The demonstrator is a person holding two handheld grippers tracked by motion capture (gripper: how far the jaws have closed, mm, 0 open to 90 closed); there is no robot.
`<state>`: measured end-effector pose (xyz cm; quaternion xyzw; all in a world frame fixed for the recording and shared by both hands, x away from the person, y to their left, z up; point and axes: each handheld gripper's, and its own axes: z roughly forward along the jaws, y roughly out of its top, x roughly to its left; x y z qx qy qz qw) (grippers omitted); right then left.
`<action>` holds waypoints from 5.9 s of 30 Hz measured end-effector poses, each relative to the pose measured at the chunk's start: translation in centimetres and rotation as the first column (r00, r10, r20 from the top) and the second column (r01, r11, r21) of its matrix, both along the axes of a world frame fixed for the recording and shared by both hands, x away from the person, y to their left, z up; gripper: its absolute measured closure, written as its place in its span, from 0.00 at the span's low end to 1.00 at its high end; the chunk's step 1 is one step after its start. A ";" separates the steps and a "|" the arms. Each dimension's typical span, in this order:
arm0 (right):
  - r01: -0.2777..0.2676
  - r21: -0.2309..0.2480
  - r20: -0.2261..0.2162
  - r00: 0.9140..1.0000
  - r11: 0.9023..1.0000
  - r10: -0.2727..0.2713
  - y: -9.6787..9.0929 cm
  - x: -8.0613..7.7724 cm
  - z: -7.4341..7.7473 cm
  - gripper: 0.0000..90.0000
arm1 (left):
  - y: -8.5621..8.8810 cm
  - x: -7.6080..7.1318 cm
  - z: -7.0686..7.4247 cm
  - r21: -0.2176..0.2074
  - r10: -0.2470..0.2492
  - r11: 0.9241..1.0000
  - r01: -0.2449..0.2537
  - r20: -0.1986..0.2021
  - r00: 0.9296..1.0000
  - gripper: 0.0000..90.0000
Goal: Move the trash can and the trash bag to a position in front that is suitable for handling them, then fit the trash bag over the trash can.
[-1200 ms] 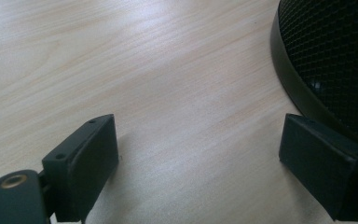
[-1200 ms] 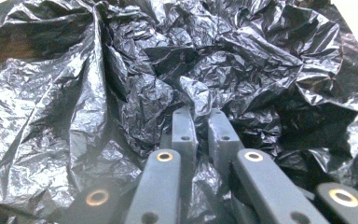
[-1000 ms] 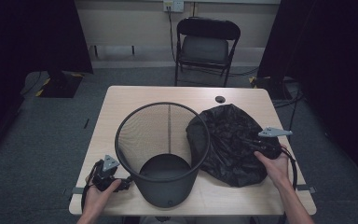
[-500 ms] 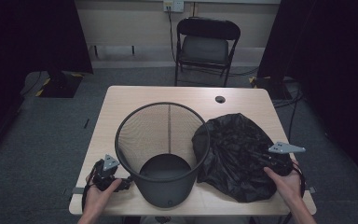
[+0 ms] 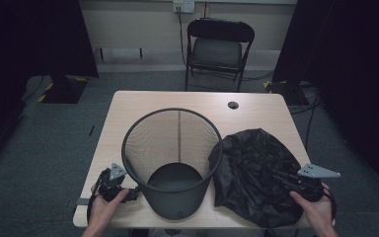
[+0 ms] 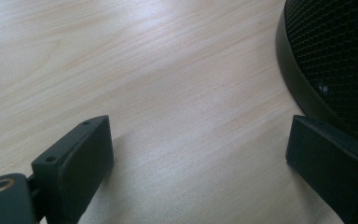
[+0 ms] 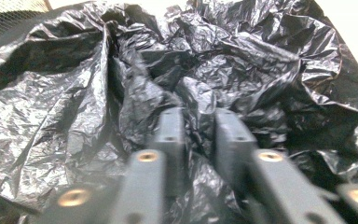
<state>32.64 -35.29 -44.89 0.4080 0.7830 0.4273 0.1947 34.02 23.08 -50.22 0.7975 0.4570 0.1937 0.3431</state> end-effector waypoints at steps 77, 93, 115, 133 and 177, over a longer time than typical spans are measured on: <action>-0.005 -0.022 -0.091 0.996 1.000 0.003 4.1 5.8 -2.1 0.88 | -0.3 0.7 -0.1 0.009 0.010 1.000 -0.010 -0.019 1.000 0.00; -0.013 0.072 0.024 1.000 0.997 0.011 4.0 3.8 0.9 0.89 | -0.3 0.6 -0.1 0.010 0.010 1.000 -0.010 -0.020 1.000 0.00; 0.007 0.222 0.155 0.987 0.975 -0.043 2.4 2.4 4.8 0.90 | -0.3 0.7 0.0 0.010 0.008 1.000 -0.008 -0.020 1.000 0.00; -0.013 0.288 0.249 0.967 0.958 -0.061 2.4 1.4 7.8 0.90 | -0.3 0.7 0.0 0.010 0.008 1.000 -0.008 -0.020 1.000 0.00; -0.180 0.407 0.557 0.826 0.895 -0.087 2.5 -1.4 19.0 0.90 | 0.5 -1.0 2.5 -0.212 0.014 0.977 0.012 0.117 0.993 0.19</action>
